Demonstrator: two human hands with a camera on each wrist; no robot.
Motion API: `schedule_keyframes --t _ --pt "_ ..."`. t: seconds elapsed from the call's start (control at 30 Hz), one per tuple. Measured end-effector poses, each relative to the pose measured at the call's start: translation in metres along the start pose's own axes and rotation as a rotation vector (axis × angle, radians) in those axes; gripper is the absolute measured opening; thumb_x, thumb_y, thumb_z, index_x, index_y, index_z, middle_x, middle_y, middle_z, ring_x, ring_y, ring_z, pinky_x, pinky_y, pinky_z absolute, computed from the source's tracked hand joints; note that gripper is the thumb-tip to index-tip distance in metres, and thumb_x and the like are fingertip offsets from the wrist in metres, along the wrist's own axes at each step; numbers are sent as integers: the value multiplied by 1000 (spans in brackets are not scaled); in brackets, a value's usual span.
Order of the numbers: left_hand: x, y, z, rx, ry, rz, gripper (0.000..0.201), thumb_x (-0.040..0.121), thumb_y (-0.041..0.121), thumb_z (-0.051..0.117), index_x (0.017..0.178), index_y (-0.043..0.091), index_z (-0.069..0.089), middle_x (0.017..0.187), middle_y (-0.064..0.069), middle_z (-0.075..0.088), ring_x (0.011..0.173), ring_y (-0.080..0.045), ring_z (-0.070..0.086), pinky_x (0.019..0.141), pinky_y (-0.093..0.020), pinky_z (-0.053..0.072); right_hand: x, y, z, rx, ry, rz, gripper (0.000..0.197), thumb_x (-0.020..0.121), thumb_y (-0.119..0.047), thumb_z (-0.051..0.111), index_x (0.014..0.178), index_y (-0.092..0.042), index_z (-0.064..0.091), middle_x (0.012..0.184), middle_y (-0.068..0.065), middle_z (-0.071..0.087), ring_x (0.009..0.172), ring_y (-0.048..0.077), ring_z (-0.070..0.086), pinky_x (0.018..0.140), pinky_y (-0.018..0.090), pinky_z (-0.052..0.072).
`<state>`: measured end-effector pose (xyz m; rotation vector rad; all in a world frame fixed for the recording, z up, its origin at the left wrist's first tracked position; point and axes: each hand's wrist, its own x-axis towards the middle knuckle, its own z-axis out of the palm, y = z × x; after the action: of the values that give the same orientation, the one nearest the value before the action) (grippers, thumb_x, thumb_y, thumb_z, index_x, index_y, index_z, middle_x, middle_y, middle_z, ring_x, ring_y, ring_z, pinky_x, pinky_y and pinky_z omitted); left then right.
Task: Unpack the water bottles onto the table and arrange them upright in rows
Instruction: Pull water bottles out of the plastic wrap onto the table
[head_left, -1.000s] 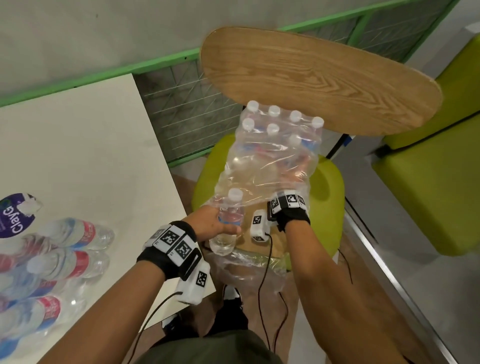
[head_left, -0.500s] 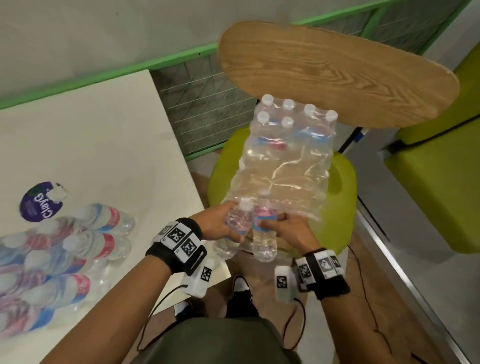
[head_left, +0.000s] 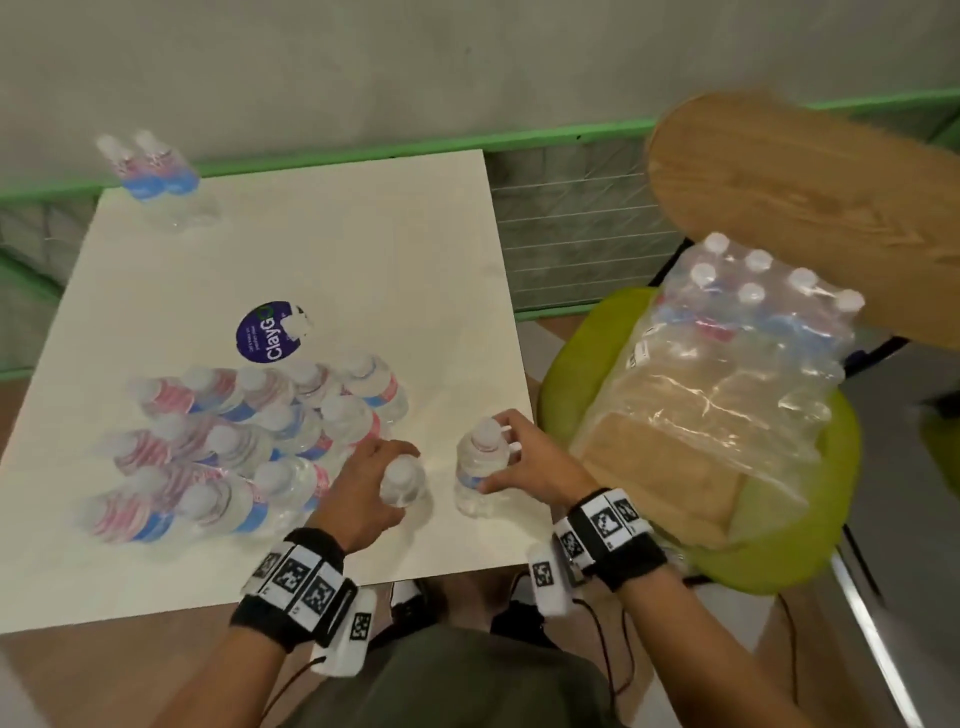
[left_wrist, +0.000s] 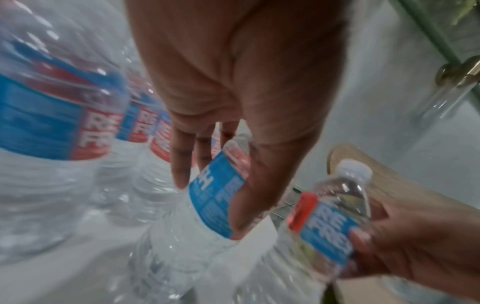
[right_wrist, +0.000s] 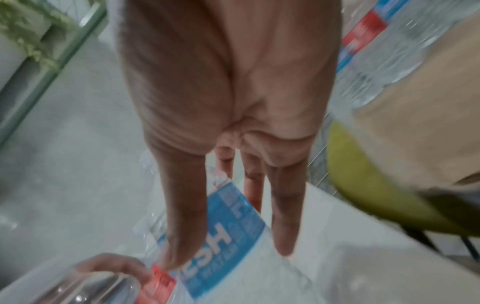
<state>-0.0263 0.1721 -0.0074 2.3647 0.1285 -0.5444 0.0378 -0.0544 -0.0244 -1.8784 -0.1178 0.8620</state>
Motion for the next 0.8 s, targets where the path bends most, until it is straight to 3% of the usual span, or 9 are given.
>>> schedule_keyframes --t 0.1,0.17,0.27,0.37,0.5,0.67,0.8 --pt "-7 -17 -8 28 106 -25 67 60 8 73 122 23 52 121 -8 54 112 -31 50 100 -43 38 29 -21 25 11 26 -63 68 64 -11 83 118 -19 43 109 0 58 92 18 58 75 22 47" --pt "-10 -23 -12 -2 162 -39 71 62 10 75 127 22 47 127 -9 54 118 -31 47 103 -41 35 44 -32 38 3 41 -95 69 67 -8 81 123 -16 41 114 3 57 97 18 57 77 21 47" --pt "-14 -24 -14 6 183 -63 77 66 7 75 132 23 38 129 -7 49 119 -28 40 99 -36 33 57 -43 54 -35 64 -119 68 69 -9 80 125 -17 41 120 7 59 102 19 56 83 26 45" --pt "-18 -21 -17 7 217 -2 74 68 11 76 131 23 39 128 -2 46 118 -24 37 96 -29 29 64 -46 64 -31 96 -136 66 70 -8 79 124 -17 43 122 8 59 100 18 56 86 27 46" --pt "-20 -28 -20 -9 272 43 57 68 13 77 118 22 51 120 2 49 112 -21 41 91 -24 29 67 -47 71 -40 121 -164 67 70 -6 79 126 -15 43 123 9 58 104 21 58 87 28 46" --pt "-15 -36 -26 135 302 81 53 65 8 77 113 15 54 116 -4 54 107 -24 46 88 -24 31 70 -48 73 -11 145 -179 67 70 -5 79 126 -14 44 123 10 59 103 19 56 87 27 45" --pt "-15 -37 -24 277 319 118 57 65 -1 70 118 14 54 115 -8 50 106 -29 44 92 -30 33 72 -46 76 22 166 -182 68 69 -6 79 127 -17 44 122 9 59 106 21 58 94 37 51"
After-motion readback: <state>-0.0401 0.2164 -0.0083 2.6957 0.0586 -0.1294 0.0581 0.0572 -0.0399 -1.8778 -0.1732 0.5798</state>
